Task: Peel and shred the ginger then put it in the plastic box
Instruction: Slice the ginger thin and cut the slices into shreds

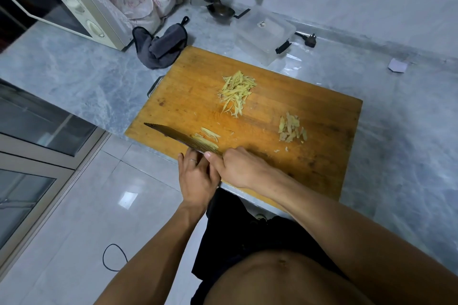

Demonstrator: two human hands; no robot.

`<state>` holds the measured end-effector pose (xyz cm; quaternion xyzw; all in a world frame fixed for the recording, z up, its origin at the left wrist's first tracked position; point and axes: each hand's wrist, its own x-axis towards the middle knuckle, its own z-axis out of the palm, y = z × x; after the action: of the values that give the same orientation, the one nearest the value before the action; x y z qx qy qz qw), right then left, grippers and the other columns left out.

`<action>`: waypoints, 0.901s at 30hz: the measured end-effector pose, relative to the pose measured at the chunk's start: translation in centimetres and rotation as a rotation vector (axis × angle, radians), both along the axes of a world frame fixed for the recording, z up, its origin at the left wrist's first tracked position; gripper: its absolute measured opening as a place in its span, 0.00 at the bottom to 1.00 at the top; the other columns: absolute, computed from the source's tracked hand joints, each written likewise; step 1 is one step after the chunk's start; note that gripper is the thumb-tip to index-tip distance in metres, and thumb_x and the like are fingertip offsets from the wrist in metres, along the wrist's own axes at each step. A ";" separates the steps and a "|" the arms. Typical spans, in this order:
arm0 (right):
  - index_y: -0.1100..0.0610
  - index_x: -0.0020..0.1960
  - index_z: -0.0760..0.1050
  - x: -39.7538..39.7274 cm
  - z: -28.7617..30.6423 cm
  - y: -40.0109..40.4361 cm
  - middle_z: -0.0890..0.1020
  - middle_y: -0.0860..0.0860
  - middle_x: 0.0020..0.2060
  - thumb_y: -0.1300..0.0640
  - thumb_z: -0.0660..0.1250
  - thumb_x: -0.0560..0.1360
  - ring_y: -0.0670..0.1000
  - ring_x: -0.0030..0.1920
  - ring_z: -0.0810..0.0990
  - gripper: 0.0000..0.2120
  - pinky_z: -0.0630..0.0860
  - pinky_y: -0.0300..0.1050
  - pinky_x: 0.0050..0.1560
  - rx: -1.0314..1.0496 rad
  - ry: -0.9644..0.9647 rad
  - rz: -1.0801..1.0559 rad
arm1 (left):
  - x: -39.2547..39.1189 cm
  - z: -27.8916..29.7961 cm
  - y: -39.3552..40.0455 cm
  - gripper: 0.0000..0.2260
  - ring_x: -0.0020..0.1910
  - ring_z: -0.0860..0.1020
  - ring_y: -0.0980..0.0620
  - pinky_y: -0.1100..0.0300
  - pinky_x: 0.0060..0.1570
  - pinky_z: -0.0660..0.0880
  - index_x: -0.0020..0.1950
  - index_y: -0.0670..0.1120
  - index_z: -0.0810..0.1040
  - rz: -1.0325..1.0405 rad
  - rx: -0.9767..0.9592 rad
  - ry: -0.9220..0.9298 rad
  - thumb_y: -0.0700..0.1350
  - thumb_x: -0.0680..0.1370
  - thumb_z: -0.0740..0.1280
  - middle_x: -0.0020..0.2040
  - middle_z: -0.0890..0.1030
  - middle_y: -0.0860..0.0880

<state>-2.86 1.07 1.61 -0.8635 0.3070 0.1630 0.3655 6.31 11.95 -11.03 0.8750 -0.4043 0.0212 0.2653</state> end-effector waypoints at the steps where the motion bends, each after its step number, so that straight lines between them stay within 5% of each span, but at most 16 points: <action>1: 0.59 0.33 0.69 0.1 0.0 -0.1 0.73 0.55 0.32 0.36 0.47 0.83 0.54 0.31 0.72 0.33 0.65 0.46 0.30 0.010 -0.001 -0.004 | 0.1 0.1 -0.1 0.18 0.52 0.75 0.36 0.34 0.53 0.71 0.46 0.36 0.82 -0.009 0.005 -0.005 0.46 0.80 0.57 0.43 0.77 0.36; 5: 0.59 0.33 0.69 0.2 0.3 -0.5 0.73 0.55 0.34 0.35 0.46 0.83 0.54 0.31 0.72 0.33 0.64 0.46 0.30 0.028 0.008 0.002 | 0.4 0.9 0.1 0.16 0.53 0.76 0.37 0.40 0.52 0.71 0.49 0.38 0.81 -0.078 0.015 -0.080 0.45 0.81 0.57 0.46 0.78 0.39; 11: 0.57 0.33 0.65 0.1 0.2 -1.3 0.70 0.55 0.33 0.35 0.46 0.83 0.54 0.31 0.69 0.31 0.61 0.46 0.30 0.044 -0.006 -0.009 | 2.2 0.8 0.9 0.14 0.65 0.74 0.40 0.41 0.69 0.61 0.59 0.43 0.81 -0.203 0.089 -0.205 0.48 0.80 0.60 0.57 0.80 0.43; 27: 0.58 0.30 0.65 -0.1 0.1 -2.4 0.68 0.52 0.19 0.33 0.44 0.82 0.54 0.21 0.70 0.34 0.79 0.54 0.33 0.135 -0.025 -0.070 | 2.9 -0.5 1.1 0.14 0.65 0.74 0.41 0.38 0.65 0.66 0.60 0.41 0.80 -0.238 -0.009 -0.138 0.46 0.80 0.63 0.59 0.79 0.42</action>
<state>-3.01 -1.35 1.73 -0.8276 0.3206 0.1595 0.4323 9.19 13.05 -11.50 0.8161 -0.5225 0.0513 0.2416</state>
